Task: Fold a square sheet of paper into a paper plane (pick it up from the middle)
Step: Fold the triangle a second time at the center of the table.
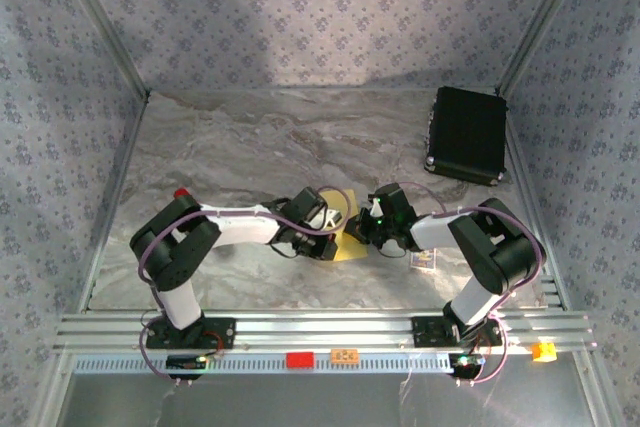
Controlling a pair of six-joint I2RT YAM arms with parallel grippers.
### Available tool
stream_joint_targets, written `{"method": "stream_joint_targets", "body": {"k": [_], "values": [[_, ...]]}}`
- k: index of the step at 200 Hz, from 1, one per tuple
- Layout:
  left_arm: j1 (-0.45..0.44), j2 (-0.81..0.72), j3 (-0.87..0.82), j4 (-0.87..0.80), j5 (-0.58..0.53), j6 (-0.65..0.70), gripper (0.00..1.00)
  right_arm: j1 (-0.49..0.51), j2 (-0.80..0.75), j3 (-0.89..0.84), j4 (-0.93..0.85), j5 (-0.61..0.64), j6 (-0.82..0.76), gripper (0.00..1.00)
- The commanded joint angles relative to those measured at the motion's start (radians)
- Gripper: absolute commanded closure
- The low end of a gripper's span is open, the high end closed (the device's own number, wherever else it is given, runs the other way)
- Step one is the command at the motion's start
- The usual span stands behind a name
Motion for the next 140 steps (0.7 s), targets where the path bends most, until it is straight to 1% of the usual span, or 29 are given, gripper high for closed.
{"method": "stream_joint_targets", "body": {"k": [1,45,104,122,140], "values": [[-0.006,-0.004,-0.038,-0.01,0.037,-0.014,1.0,-0.008,0.003,-0.028,-0.073,0.047,0.001,0.92],[-0.01,-0.053,-0.096,-0.011,0.038,-0.026,1.0,-0.011,0.003,-0.03,-0.073,0.048,0.001,0.92],[-0.014,-0.114,-0.085,-0.019,0.027,-0.018,1.0,-0.012,0.005,-0.03,-0.073,0.047,0.003,0.92],[-0.015,-0.152,-0.082,0.02,0.035,-0.034,1.0,-0.01,0.002,-0.028,-0.073,0.047,0.002,0.92],[-0.009,-0.191,-0.082,0.07,0.018,-0.059,0.99,-0.008,0.001,-0.029,-0.073,0.049,0.003,0.92]]}}
